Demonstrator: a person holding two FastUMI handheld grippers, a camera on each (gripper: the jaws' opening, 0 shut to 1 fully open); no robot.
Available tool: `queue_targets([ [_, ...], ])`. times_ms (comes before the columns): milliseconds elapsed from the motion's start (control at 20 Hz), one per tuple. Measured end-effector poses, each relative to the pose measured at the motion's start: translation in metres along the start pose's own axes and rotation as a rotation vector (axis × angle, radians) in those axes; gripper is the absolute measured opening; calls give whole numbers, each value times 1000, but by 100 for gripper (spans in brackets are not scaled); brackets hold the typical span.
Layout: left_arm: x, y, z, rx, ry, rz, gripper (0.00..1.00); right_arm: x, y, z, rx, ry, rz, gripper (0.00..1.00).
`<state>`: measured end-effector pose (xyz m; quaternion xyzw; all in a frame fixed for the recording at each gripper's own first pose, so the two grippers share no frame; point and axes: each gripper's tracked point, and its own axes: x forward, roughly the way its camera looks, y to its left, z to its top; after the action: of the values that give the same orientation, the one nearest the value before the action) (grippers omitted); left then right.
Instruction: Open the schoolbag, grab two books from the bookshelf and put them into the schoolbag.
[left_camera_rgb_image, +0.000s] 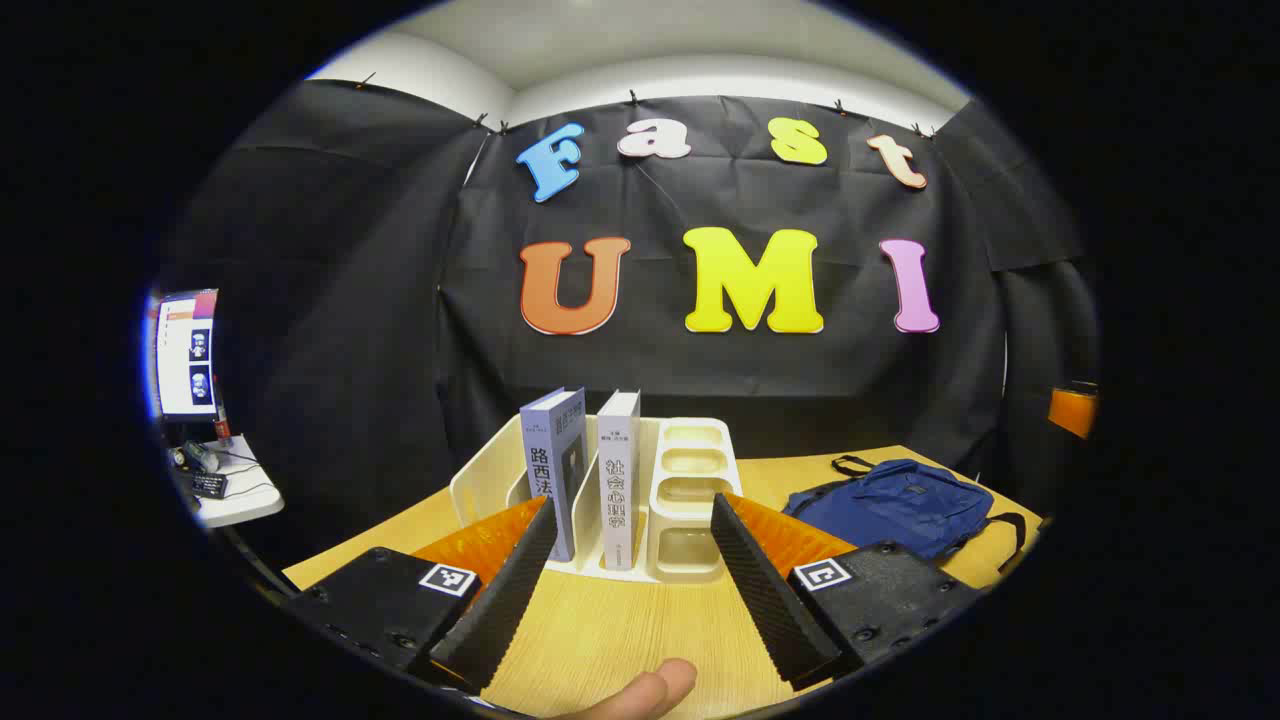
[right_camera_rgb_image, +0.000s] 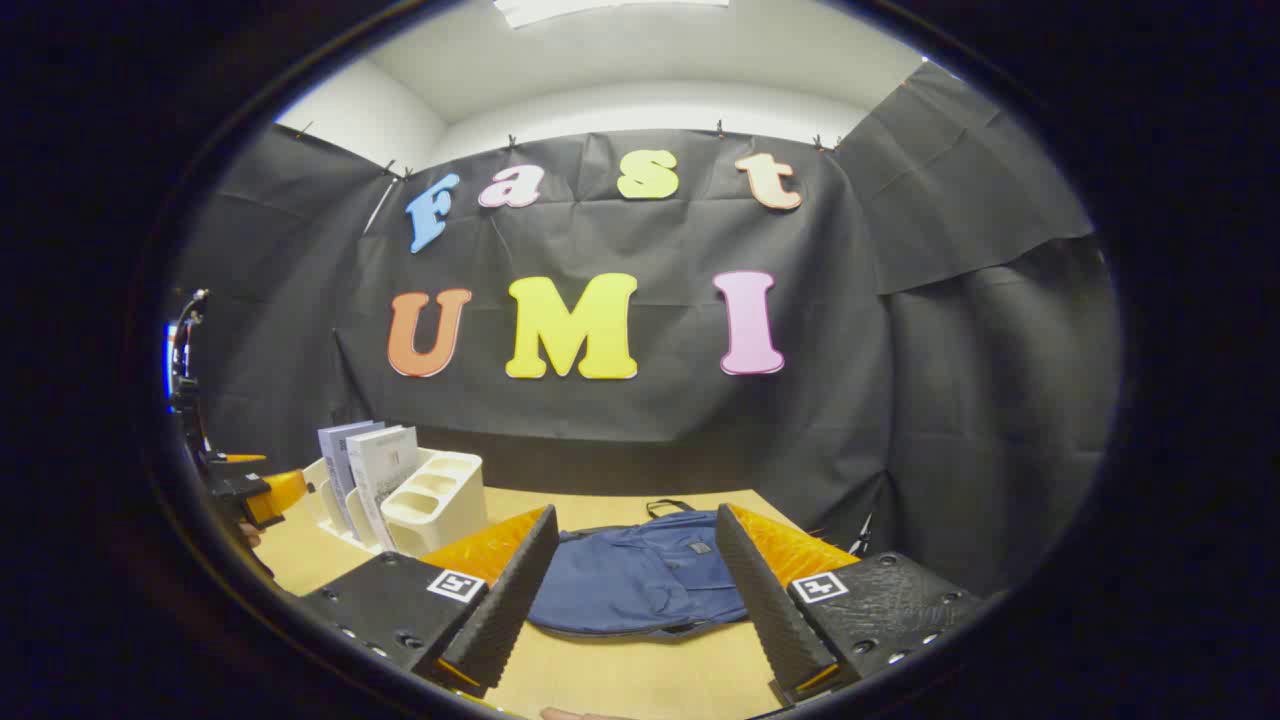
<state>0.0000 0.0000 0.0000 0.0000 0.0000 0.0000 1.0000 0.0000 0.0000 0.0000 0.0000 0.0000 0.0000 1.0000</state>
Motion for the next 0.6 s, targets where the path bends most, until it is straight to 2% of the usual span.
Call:
queue_targets([
  [350,-6,8,5,22,-17,5,99,-2,9,-15,-22,29,34,95],
  [450,-5,12,1,20,-4,9,99,-4,12,-20,-16,41,49,98],
  [500,-4,13,1,17,-1,11,99,-3,12,-19,-23,41,47,95],
  [600,-3,17,1,20,2,16,99,-4,12,-17,-44,28,39,97],
])
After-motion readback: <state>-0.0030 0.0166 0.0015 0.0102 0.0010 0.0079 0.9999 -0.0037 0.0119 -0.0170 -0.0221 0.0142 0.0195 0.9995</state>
